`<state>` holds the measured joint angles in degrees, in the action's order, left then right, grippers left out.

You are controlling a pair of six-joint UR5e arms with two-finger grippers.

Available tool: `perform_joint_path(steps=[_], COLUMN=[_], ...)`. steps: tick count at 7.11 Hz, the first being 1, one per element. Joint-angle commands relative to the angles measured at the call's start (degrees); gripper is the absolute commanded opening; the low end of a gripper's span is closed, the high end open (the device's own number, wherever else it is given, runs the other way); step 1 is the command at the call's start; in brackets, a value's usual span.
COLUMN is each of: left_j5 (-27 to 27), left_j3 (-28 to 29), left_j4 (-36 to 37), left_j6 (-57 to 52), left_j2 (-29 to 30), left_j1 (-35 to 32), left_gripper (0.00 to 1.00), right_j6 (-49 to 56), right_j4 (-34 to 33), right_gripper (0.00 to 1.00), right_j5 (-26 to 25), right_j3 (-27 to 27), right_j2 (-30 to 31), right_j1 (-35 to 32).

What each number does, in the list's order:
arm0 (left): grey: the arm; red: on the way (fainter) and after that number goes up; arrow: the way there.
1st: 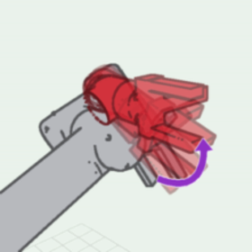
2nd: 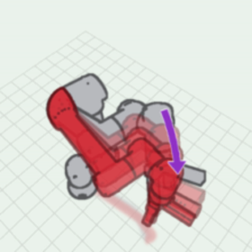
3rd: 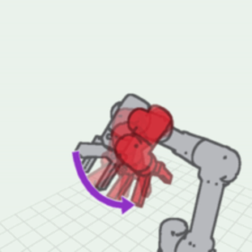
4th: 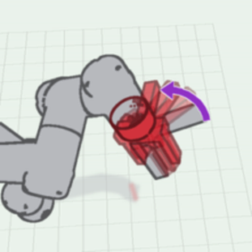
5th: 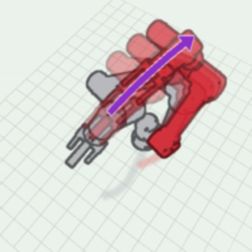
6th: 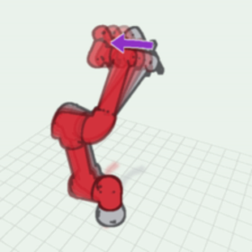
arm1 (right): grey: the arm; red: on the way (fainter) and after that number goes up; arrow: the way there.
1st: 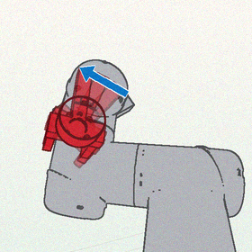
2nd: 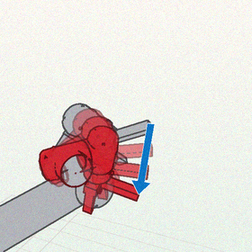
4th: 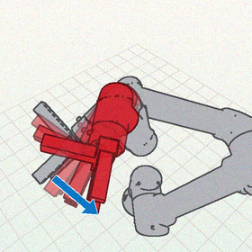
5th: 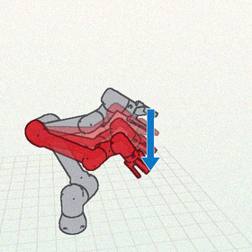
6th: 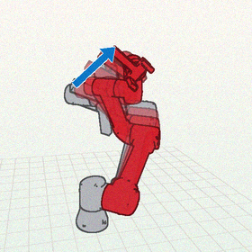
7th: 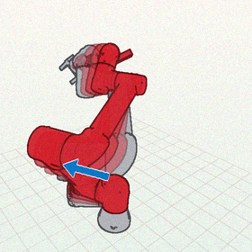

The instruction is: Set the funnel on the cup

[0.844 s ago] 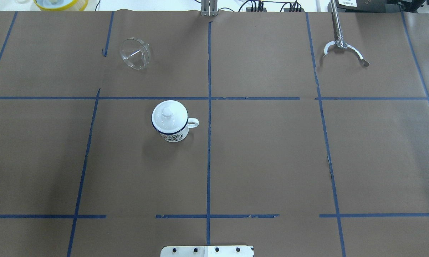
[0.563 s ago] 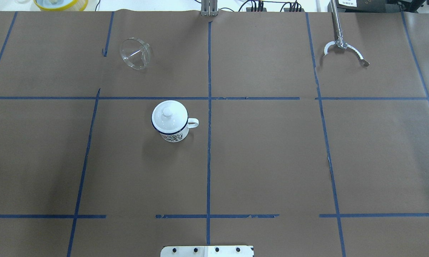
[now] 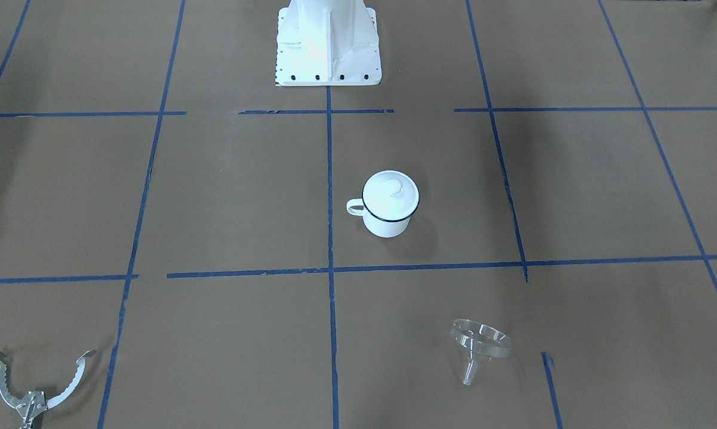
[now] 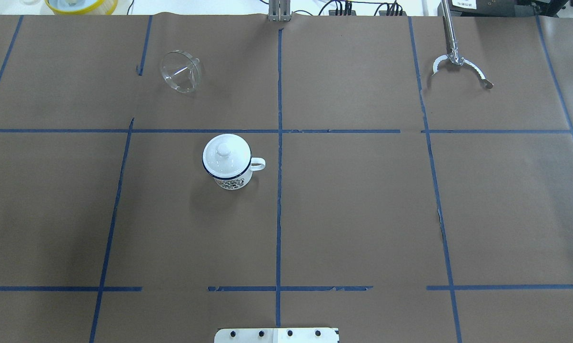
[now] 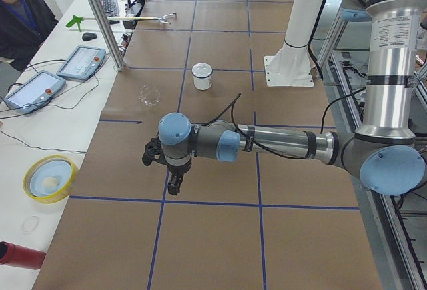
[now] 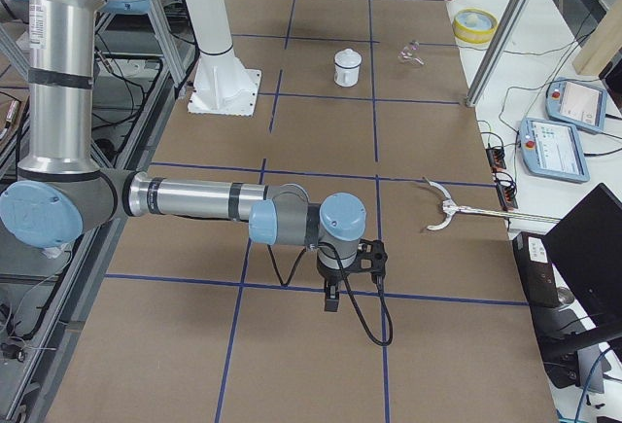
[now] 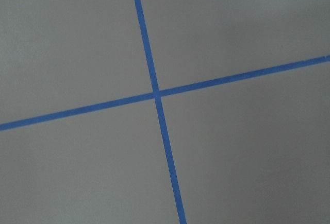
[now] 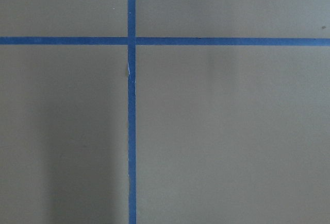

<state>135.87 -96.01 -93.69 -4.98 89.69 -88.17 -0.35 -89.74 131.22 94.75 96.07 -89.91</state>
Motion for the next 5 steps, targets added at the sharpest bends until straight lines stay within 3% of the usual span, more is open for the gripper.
perform_joint_path(steps=[1, 2, 3, 4, 5], left_j5=[0.01, -1.30, -4.62, -4.30, -4.04], left_j3=[0.47, 0.99, 0.48, 0.64, -0.40], left_j4=[0.00, -0.78, -6.97, -13.21, -15.53], left_j6=[-0.12, -0.03, 0.15, 2.06, 16.00], left_j2=[5.19, 9.23, 11.36, 11.82, 12.69], left_j1=[0.02, 0.02, -0.07, 0.02, 0.19], left_gripper=[1.00, 1.00, 1.00, 1.00, 1.00], right_j6=[0.00, 0.00, 0.00, 0.00, 0.00], right_j4=[0.00, 0.00, 0.00, 0.00, 0.00], right_gripper=[1.00, 1.00, 1.00, 1.00, 1.00], right_j5=[0.00, 0.00, 0.00, 0.00, 0.00], right_j3=[0.00, 0.00, 0.00, 0.00, 0.00], right_j2=[0.00, 0.00, 0.00, 0.00, 0.00], right_j1=[0.00, 0.00, 0.00, 0.00, 0.00])
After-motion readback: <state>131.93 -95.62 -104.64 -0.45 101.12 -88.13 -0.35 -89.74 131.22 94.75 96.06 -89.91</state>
